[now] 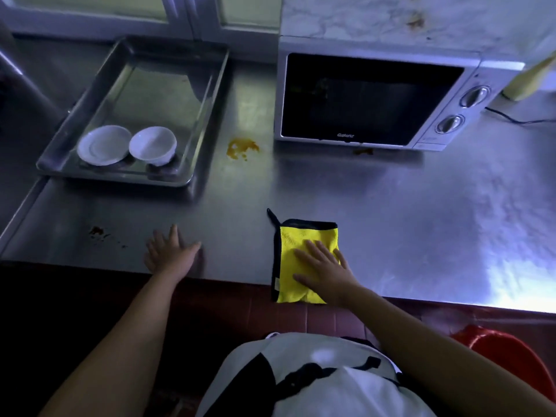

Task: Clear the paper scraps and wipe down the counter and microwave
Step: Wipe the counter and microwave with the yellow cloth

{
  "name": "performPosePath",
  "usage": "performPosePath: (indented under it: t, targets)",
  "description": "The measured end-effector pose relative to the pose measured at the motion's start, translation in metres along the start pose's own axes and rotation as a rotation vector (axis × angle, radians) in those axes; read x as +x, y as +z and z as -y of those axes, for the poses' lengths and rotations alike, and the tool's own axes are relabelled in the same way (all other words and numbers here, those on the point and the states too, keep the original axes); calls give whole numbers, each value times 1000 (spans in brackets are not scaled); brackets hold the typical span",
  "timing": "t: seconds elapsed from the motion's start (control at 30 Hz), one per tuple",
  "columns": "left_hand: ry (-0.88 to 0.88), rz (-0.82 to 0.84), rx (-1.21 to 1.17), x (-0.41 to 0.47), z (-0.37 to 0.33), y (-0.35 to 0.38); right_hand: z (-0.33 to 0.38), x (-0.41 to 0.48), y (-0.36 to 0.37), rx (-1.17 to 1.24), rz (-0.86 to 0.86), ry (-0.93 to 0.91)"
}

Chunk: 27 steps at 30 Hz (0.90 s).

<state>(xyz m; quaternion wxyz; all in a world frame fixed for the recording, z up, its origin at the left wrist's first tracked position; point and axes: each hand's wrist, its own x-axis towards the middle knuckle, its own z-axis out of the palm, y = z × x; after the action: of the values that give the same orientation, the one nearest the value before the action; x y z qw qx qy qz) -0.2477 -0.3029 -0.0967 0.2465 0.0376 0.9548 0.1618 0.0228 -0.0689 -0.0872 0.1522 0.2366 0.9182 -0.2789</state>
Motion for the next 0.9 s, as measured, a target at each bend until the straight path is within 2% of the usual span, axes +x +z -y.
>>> performPosePath:
  t: [0.07,0.1,0.13,0.2,0.27,0.33,0.47,0.6,0.7,0.8,0.9]
  targets:
    - [68,-184,-160,-27,-29,6,-8,-3,-14,397,-196,81]
    - [200,-268,-204,-48,-49,15,-18,-7,-21,492,-309,122]
    - [404,-318,-218,-71,-69,29,-31,-12,-28,500,-385,177]
    - [821,-276,-183,-117,-104,72,-65,-24,-39,403,-414,338]
    - [985,-85,-83,-151,-127,114,-103,-33,-50,301,-389,455]
    - [904,-33,40,-160,-137,146,-139,-40,-62,239,-369,501]
    - [669,-92,339,-154,-144,172,-195,-42,-90,154,-382,529]
    - [555,-106,415,-137,-175,172,-223,-15,-111,9,-289,544]
    - [426,-203,369,-115,-215,176,-250,9,-120,-126,-282,477]
    - [432,-285,388,-88,-245,180,-274,21,-123,-140,-353,482]
    - [482,-284,418,-59,-262,176,-279,23,-118,-139,-405,476]
